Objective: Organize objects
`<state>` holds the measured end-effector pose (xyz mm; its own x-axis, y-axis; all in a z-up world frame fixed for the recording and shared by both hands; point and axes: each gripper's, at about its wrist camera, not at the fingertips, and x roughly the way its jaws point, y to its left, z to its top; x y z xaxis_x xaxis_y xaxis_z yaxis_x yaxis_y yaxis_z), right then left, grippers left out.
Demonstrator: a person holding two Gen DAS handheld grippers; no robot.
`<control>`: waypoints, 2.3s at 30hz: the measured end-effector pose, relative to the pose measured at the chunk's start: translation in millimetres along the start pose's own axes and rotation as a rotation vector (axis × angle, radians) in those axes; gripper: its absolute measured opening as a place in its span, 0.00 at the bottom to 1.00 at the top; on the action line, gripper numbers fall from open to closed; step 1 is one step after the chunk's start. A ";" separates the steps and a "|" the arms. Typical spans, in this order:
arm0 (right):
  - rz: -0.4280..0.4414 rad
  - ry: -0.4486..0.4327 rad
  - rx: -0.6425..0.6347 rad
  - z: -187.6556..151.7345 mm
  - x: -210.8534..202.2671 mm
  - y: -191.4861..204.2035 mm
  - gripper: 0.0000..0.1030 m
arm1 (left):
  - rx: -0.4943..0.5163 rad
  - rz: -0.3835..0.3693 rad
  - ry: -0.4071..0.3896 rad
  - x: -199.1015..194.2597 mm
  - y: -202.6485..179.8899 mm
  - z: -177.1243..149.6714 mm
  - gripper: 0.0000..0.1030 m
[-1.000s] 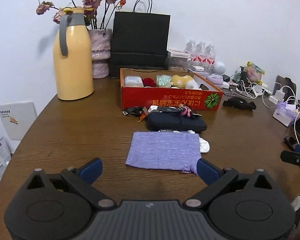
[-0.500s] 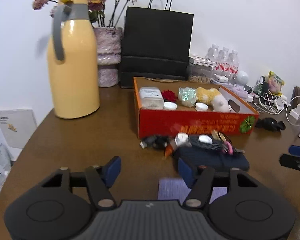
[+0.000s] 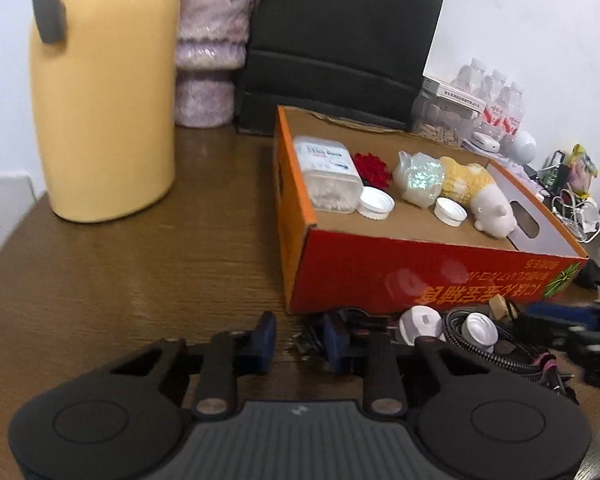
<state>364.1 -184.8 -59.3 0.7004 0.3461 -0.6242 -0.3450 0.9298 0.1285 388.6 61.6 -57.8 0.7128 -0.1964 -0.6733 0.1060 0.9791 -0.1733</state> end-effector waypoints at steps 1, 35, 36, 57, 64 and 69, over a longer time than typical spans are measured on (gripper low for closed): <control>-0.008 0.020 -0.008 0.5 7.8 2.3 0.24 | 0.009 -0.006 0.002 2.0 -1.4 -1.2 0.20; -0.041 -0.162 0.073 -114.3 -223.7 21.1 0.04 | 0.088 -0.108 -0.247 -234.9 -83.7 -103.1 0.11; -0.044 -0.162 0.078 -114.3 -223.2 19.8 0.04 | 0.088 -0.106 -0.245 -233.6 -84.4 -103.1 0.11; -0.004 0.012 -0.068 119.5 25.5 -27.6 0.04 | 0.210 -0.030 -0.016 -1.9 -61.7 115.6 0.12; -0.081 0.182 -0.021 126.1 134.4 -32.5 0.06 | 0.169 0.123 0.099 74.5 -43.9 123.1 0.19; -0.073 0.147 0.002 131.0 124.9 -35.4 0.10 | 0.169 0.055 0.057 61.0 -43.1 127.3 0.47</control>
<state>545.6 -158.0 -40.9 0.6246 0.2553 -0.7381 -0.2951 0.9521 0.0796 515.7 14.1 0.1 0.6810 -0.1399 -0.7188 0.1861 0.9824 -0.0149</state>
